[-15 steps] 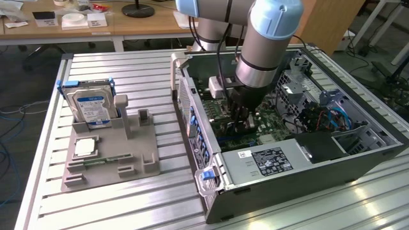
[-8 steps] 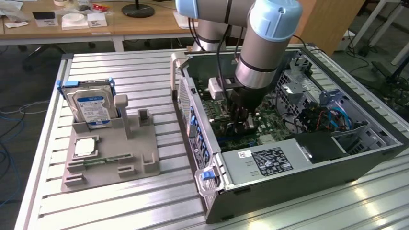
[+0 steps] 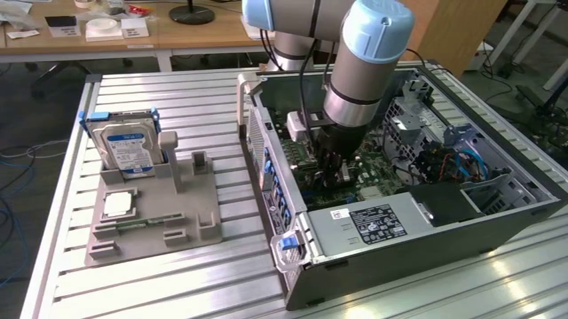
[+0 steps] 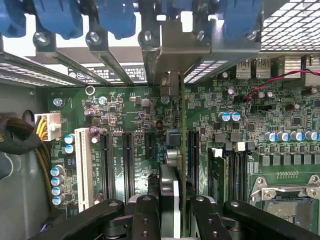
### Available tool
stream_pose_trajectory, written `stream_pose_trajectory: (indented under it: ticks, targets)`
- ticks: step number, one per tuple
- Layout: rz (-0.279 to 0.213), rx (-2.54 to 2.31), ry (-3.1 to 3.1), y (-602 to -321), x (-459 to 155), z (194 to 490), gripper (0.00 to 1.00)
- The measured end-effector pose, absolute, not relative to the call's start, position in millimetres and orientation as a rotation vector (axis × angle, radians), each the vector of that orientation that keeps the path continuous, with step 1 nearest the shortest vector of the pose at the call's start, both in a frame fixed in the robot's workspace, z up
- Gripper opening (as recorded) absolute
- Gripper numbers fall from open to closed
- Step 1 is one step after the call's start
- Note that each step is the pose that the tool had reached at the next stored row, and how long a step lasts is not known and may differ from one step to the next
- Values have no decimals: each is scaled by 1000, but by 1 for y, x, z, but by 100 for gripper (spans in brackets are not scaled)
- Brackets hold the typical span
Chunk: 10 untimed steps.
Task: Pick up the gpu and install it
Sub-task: 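Insert the gpu into the slot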
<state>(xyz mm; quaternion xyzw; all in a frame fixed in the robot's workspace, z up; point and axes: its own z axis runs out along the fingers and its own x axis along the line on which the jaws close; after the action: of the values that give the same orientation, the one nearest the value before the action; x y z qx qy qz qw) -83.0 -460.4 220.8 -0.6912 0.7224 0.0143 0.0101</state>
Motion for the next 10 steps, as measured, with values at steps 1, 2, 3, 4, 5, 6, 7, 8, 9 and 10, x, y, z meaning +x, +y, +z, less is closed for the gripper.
stream_pose_trajectory:
  ticks: [1, 2, 3, 4, 5, 6, 7, 8, 9, 10]
  targets:
    - [45, -2158, 2255, -460, -83, 221, 28]
    - [45, -2158, 2255, -460, -83, 221, 28]
    - [45, -2158, 2255, -460, -83, 221, 28]
    - [45, -2158, 2255, -460, -83, 221, 28]
    - [45, -2157, 2255, -460, -83, 221, 28]
    - [48, -2155, 2253, -460, -83, 220, 29]
    - [48, -2155, 2253, -460, -83, 221, 29]
    - [47, -2156, 2254, -460, -83, 222, 29]
    - [46, -2156, 2255, -460, -83, 223, 35]
    - [46, -2156, 2254, -460, -83, 225, 35]
